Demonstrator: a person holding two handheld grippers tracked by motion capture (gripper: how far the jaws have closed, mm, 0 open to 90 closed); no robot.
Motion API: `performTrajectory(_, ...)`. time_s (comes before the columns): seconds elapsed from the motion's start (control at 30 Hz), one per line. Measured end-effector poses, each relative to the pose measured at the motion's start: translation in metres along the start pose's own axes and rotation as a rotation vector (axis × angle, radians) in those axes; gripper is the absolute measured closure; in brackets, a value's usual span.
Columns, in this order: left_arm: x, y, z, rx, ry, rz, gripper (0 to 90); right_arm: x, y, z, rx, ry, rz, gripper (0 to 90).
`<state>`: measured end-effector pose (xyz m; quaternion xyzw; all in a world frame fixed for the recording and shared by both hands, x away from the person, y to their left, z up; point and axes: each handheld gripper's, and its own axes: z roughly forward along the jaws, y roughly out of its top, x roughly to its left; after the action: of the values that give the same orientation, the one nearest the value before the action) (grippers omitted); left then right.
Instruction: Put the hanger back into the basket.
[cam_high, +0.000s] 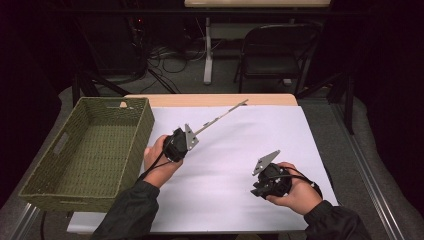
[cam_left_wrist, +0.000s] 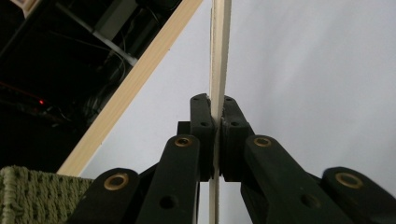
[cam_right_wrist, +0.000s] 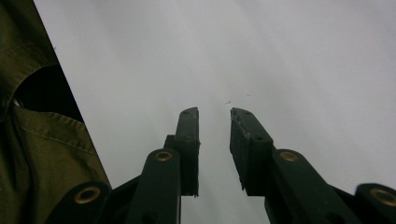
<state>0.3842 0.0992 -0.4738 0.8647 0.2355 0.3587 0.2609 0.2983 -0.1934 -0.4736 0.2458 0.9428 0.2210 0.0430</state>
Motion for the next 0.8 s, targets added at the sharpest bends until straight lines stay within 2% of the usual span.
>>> performTrajectory(0.03,0.0,0.0,0.0,0.0,0.0,0.0,87.3,0.0,0.0,0.0,0.0,0.0,0.0,72.8)
performTrajectory(0.07,0.003,0.0,0.0,0.003,-0.004,-0.017,87.2,0.0,-0.001,0.002,-0.037,-0.005,0.005,72.9)
performTrajectory(0.13,0.01,-0.001,0.0,0.006,-0.024,-0.062,87.2,0.0,-0.001,0.002,-0.033,-0.006,0.006,72.8)
performTrajectory(0.2,0.015,-0.001,0.0,0.01,-0.05,-0.098,87.3,0.0,0.0,0.0,-0.008,-0.004,0.007,72.8)
performTrajectory(0.27,0.019,0.0,-0.001,0.012,-0.071,-0.127,87.3,0.0,0.0,0.0,-0.006,-0.011,0.005,72.6)
performTrajectory(0.33,0.021,0.001,-0.003,0.017,-0.083,-0.143,87.3,-0.001,0.0,0.0,-0.01,-0.012,0.003,72.6)
performTrajectory(0.4,0.024,0.003,-0.005,0.018,-0.106,-0.178,87.3,-0.001,0.0,0.0,-0.014,-0.008,0.007,71.9)
performTrajectory(0.43,0.024,0.003,-0.005,0.018,-0.106,-0.178,87.3,-0.001,0.0,0.0,-0.015,-0.008,0.007,71.2)
performTrajectory(0.47,0.026,0.004,-0.006,0.011,-0.119,-0.206,87.3,-0.001,0.0,0.0,-0.015,-0.008,0.007,71.2)
performTrajectory(0.5,0.029,0.004,-0.007,0.008,-0.13,-0.218,87.3,0.0,0.0,0.001,-0.038,-0.012,0.012,69.8)
performTrajectory(0.6,0.035,0.006,-0.01,0.001,-0.155,-0.262,87.3,-0.001,0.0,0.002,-0.036,-0.02,-0.004,66.5)
performTrajectory(0.7,0.041,0.007,-0.014,0.005,-0.176,-0.309,87.3,-0.001,0.0,0.004,-0.05,-0.019,0.002,65.7)
performTrajectory(0.8,0.048,0.007,-0.017,0.014,-0.197,-0.341,87.3,-0.001,0.0,0.004,-0.042,-0.022,0.004,63.7)
